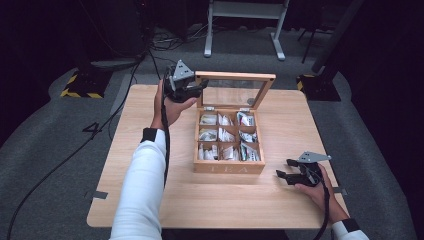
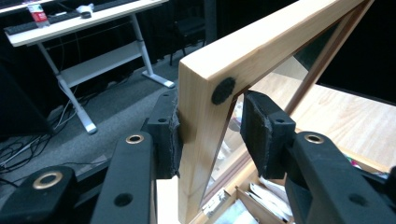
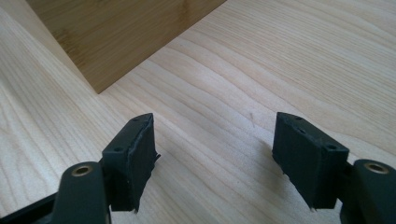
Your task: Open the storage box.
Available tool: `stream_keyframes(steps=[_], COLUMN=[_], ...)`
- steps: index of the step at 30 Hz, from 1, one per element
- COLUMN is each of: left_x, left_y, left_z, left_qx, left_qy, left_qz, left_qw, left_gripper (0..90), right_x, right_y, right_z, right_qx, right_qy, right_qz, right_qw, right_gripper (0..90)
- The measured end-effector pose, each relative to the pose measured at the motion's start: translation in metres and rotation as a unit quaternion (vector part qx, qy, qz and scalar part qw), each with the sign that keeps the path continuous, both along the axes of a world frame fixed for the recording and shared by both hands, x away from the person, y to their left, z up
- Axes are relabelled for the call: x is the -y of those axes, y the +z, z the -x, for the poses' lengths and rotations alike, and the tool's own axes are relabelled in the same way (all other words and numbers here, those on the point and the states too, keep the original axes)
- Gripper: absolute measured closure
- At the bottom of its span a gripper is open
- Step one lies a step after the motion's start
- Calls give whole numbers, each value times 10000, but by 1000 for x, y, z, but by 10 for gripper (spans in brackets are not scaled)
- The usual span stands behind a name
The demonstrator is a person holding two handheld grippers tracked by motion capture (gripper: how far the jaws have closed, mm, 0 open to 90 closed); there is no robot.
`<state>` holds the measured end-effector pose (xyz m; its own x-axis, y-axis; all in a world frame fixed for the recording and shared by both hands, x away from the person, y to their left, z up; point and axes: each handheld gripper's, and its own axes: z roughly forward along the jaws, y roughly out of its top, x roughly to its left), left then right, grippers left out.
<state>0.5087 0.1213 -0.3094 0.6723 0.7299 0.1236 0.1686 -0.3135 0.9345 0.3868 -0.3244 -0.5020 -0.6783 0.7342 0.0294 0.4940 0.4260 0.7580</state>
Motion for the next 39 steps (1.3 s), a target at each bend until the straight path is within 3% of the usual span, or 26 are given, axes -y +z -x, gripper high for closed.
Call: stream_keyframes(steps=[12,31,39], left_x=[5,10,11], left_y=[4,1,-3], left_z=[-18,-52,-60], left_qx=[-26,-136,-197], left_qy=[281,571,691], left_qz=[-24,198,82], left_qw=[9996,9981,9974], left_gripper=[570,540,561], right_x=[-2,-3,-3], right_y=[-1,-1,-1], right_z=[0,1,1], right_qx=[44,58,50], right_qy=[-84,-132,-125], right_qz=[114,143,139], right_qw=[9999,9998,9998], right_gripper=[299,298,295])
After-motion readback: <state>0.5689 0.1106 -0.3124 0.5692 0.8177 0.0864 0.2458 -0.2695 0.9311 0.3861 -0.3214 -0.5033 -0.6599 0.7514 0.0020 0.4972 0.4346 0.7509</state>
